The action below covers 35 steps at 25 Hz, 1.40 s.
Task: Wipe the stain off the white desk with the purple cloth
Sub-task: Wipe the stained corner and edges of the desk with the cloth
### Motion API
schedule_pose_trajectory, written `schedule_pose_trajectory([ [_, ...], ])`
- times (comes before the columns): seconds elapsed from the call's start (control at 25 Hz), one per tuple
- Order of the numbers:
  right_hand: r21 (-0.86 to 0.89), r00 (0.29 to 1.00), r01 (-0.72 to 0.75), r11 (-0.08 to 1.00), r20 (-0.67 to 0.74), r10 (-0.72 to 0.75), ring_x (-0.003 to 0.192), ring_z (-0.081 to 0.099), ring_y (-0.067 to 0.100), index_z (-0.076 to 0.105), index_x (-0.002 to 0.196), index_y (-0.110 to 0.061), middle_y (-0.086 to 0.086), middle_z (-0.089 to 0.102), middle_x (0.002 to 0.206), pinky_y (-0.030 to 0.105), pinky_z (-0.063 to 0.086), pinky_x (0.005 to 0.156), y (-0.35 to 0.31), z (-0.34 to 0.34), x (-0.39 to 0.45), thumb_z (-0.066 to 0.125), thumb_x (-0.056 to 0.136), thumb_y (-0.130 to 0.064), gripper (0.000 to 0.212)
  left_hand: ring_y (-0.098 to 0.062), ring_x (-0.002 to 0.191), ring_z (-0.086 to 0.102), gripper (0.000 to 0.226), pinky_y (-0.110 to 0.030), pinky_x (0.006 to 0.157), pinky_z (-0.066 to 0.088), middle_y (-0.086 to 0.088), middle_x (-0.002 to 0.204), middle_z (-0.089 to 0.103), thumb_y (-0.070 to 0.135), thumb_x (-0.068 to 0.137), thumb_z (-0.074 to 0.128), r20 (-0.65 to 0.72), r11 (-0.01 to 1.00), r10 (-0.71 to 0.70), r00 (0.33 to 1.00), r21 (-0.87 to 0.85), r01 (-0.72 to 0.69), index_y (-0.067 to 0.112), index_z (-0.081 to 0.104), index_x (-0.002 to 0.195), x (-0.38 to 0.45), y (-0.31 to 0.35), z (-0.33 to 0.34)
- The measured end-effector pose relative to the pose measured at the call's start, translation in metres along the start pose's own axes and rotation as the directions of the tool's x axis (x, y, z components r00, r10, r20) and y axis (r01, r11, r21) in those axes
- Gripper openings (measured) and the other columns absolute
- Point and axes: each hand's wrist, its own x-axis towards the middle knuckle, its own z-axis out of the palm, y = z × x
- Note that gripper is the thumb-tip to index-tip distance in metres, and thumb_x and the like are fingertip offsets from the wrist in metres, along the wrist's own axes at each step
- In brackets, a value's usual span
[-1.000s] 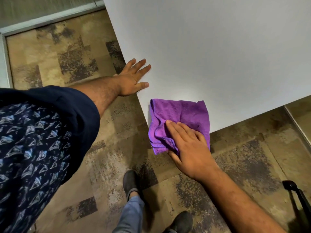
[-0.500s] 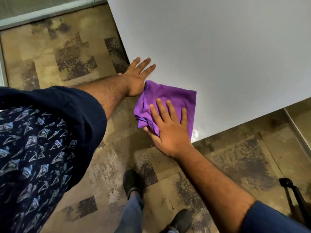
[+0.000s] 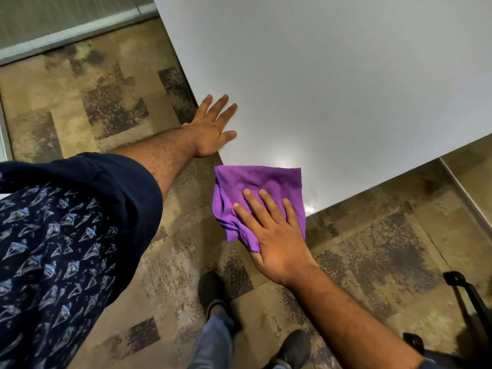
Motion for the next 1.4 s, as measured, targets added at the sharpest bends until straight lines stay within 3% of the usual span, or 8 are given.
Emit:
schedule_pose_trajectory([
  [0.24,0.021,0.999,-0.047,0.999,-0.021,0.048,0.166,0.006,0.02,0.008,0.169,-0.038,-0.009,0.002,0.179,0.059,0.021,0.128,0.016,0.01,-0.046,0.038,0.099,-0.06,0.079,-0.04,0.15,-0.038,0.082,-0.056,0.127,-0.01,-0.005,0.168,-0.035,0.059,0.107,0.025,0.012,0.995,-0.089,0.996,0.045,0.088,0.019,-0.02,0.162,-0.009,0.037,0.008],
  [0.44,0.04,0.947,-0.319,0.947,-0.011,0.32,0.166,-0.001,0.024,-0.003,0.168,-0.038,-0.003,-0.004,0.18,0.063,0.01,0.131,0.049,-0.004,-0.04,0.009,0.102,-0.073,0.076,-0.042,0.15,-0.038,0.082,-0.056,0.127,-0.011,-0.007,0.168,-0.037,0.059,0.107,0.022,0.036,0.992,-0.113,0.993,0.055,0.111,0.018,-0.023,0.161,-0.016,0.046,0.003],
  [0.6,0.12,0.88,-0.463,0.878,-0.053,0.472,0.166,0.0,0.027,0.003,0.169,-0.036,0.0,0.001,0.18,0.064,0.002,0.131,0.075,-0.026,0.02,0.013,0.104,-0.071,0.075,-0.041,0.15,-0.039,0.082,-0.058,0.127,-0.008,-0.005,0.167,-0.038,0.058,0.107,0.024,0.028,0.995,-0.099,0.995,0.029,0.098,0.019,-0.022,0.162,-0.016,0.045,0.004],
  [0.84,0.076,0.957,-0.286,0.955,-0.028,0.289,0.165,-0.003,0.03,0.0,0.169,-0.03,0.001,-0.005,0.179,0.064,-0.001,0.13,0.016,-0.019,0.079,0.021,0.101,-0.068,0.081,-0.036,0.149,-0.041,0.085,-0.055,0.125,-0.014,0.001,0.169,-0.034,0.056,0.106,0.036,0.047,0.995,0.038,0.998,-0.093,-0.033,0.024,-0.017,0.164,-0.004,0.017,0.003],
  [1.0,0.058,0.985,-0.169,0.984,-0.025,0.171,0.165,0.002,0.03,0.009,0.17,-0.028,0.001,0.003,0.18,0.066,0.009,0.129,-0.016,-0.007,0.062,0.029,0.091,-0.058,0.087,-0.034,0.156,-0.029,0.072,-0.051,0.128,-0.012,-0.004,0.174,-0.02,0.039,0.109,0.039,0.017,0.979,0.2,0.98,-0.038,-0.199,0.026,-0.003,0.166,0.01,-0.019,-0.005],
  [1.2,0.028,0.997,-0.035,0.999,-0.061,0.037,0.166,-0.001,0.025,0.01,0.17,-0.031,-0.003,0.0,0.18,0.057,0.003,0.132,-0.015,0.013,0.005,0.042,0.1,-0.055,0.081,-0.032,0.156,-0.03,0.069,-0.039,0.122,-0.018,0.001,0.174,-0.018,0.04,0.11,0.038,-0.011,0.981,0.19,0.982,-0.038,-0.191,0.029,0.001,0.166,0.012,-0.022,0.0],
  [1.32,0.067,0.991,-0.06,0.996,-0.116,0.067,0.166,0.003,0.02,0.012,0.169,-0.034,-0.007,0.003,0.18,0.049,0.0,0.132,-0.019,0.02,-0.018,0.047,0.102,-0.053,0.078,-0.032,0.156,-0.03,0.069,-0.04,0.122,-0.019,-0.001,0.174,-0.019,0.042,0.11,0.036,0.002,0.984,0.176,0.984,0.007,-0.176,0.027,-0.001,0.166,0.013,-0.018,-0.002],
  [1.4,0.201,0.97,-0.12,0.972,-0.186,0.158,0.163,0.019,0.016,0.029,0.165,-0.034,-0.007,0.024,0.176,0.044,0.011,0.132,-0.019,0.018,-0.014,0.057,0.1,-0.048,0.072,-0.032,0.156,-0.03,0.07,-0.041,0.123,-0.019,-0.002,0.174,-0.02,0.044,0.109,0.034,0.009,0.986,0.162,0.987,0.028,-0.162,0.026,-0.003,0.166,0.011,-0.015,-0.005],
])
